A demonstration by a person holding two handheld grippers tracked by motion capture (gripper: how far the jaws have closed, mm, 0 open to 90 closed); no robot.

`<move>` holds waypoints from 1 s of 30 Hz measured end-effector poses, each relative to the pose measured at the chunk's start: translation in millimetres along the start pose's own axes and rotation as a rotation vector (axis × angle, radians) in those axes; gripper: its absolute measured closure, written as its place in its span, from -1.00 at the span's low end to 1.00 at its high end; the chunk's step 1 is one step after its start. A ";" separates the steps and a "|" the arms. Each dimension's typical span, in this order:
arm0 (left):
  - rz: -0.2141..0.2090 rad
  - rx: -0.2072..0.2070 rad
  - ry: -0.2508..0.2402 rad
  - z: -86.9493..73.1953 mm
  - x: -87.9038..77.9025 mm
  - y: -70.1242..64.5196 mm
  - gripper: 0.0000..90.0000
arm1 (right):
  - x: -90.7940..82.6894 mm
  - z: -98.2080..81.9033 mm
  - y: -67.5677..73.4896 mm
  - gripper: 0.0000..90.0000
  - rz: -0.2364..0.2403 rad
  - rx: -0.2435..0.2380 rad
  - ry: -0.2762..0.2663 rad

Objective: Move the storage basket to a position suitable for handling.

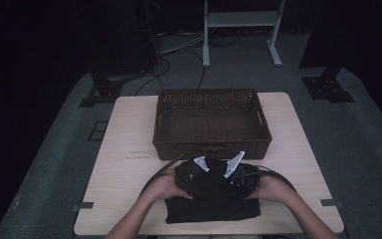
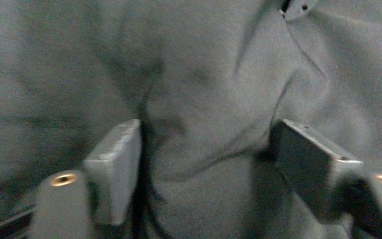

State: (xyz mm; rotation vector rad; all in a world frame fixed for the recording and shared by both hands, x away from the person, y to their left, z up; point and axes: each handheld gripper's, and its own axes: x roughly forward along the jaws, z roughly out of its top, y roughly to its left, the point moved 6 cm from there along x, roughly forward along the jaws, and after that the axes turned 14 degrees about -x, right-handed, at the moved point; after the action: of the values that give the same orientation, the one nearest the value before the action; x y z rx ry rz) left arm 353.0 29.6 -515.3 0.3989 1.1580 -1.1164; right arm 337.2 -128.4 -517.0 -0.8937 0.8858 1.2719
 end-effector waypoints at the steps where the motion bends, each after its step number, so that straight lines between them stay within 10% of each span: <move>1: 0.000 0.000 0.000 0.0 0.0 0.0 -0.24 | 0.0 0.0 0.0 -0.01 0.000 0.000 0.000; 30: 0.090 0.071 -0.024 8.2 -7.2 1.2 0.60 | -3.8 1.5 -6.5 0.61 -0.024 0.007 -0.055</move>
State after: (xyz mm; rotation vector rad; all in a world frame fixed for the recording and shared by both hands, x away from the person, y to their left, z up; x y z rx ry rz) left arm 358.5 27.6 -506.0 0.4864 1.0714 -1.0833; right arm 343.4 -129.0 -512.5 -0.8577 0.8338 1.2663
